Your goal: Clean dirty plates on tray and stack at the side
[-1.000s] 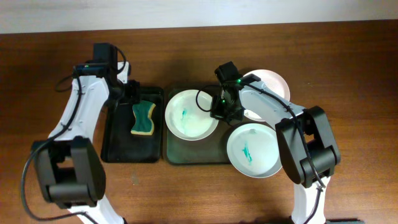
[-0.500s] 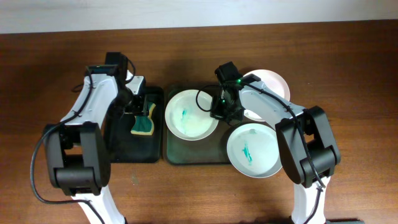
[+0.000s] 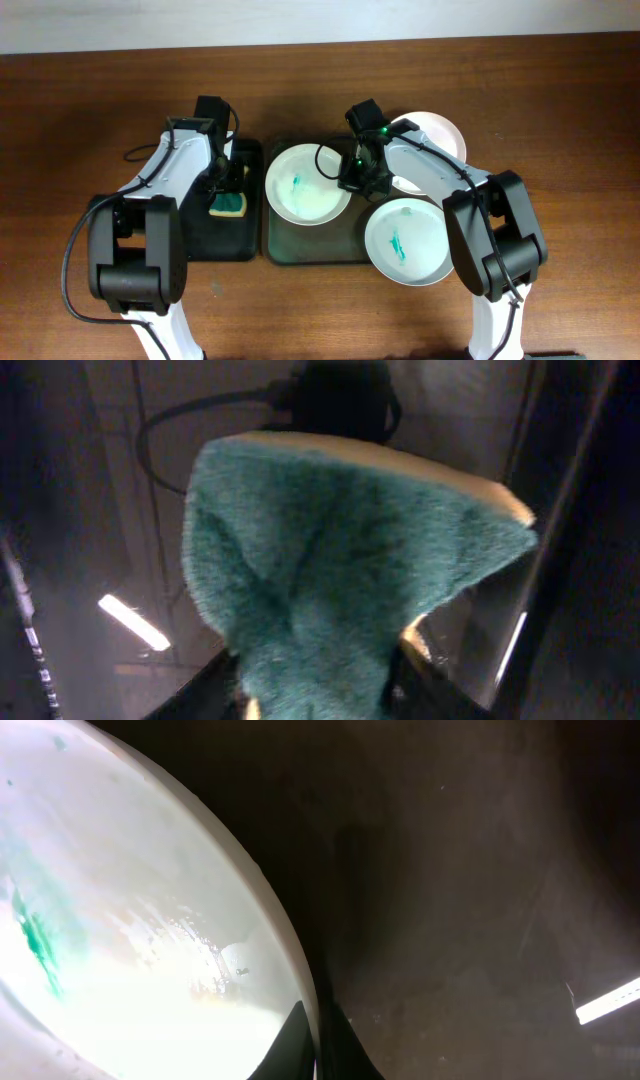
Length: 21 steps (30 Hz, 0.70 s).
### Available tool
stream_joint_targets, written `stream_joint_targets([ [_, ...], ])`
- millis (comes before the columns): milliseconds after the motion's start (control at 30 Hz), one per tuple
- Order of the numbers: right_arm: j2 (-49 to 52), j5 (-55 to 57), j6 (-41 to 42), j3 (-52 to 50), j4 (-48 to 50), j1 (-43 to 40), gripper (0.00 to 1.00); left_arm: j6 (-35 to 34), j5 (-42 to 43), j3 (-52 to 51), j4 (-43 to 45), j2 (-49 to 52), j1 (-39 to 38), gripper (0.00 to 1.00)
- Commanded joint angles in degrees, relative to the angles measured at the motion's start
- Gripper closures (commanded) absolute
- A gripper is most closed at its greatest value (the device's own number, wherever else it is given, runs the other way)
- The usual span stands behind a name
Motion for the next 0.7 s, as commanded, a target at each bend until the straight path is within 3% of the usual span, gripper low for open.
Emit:
stream_joint_targets([
  [0,1.7,1.81,0.7,0.52,-0.04,0.13,0.96,-1.2,1.66,-1.46,0.85,0.72,0.02,0.85],
  [33,1.7,1.81,0.7,0.52,-0.04,0.13,0.96,-1.2,2.45,-1.46,1.16,0.72,0.02,1.0],
  [300,1.57,0.76,0.07,0.9,-0.31,0.09,0.96,-0.92,4.79,3.19,-0.35,-0.76,0.09,1.0],
  [467,1.55,-1.07,-1.25,1.79,-1.22,-0.24,0.96,1.95,11.08,11.45,-2.12,-4.17,0.02,1.0],
  [667,1.55,-4.7,-3.8,1.84,-1.99,-0.39,0.96,2.01,17.16,12.17,-0.52,-3.54,-3.3,1.0],
])
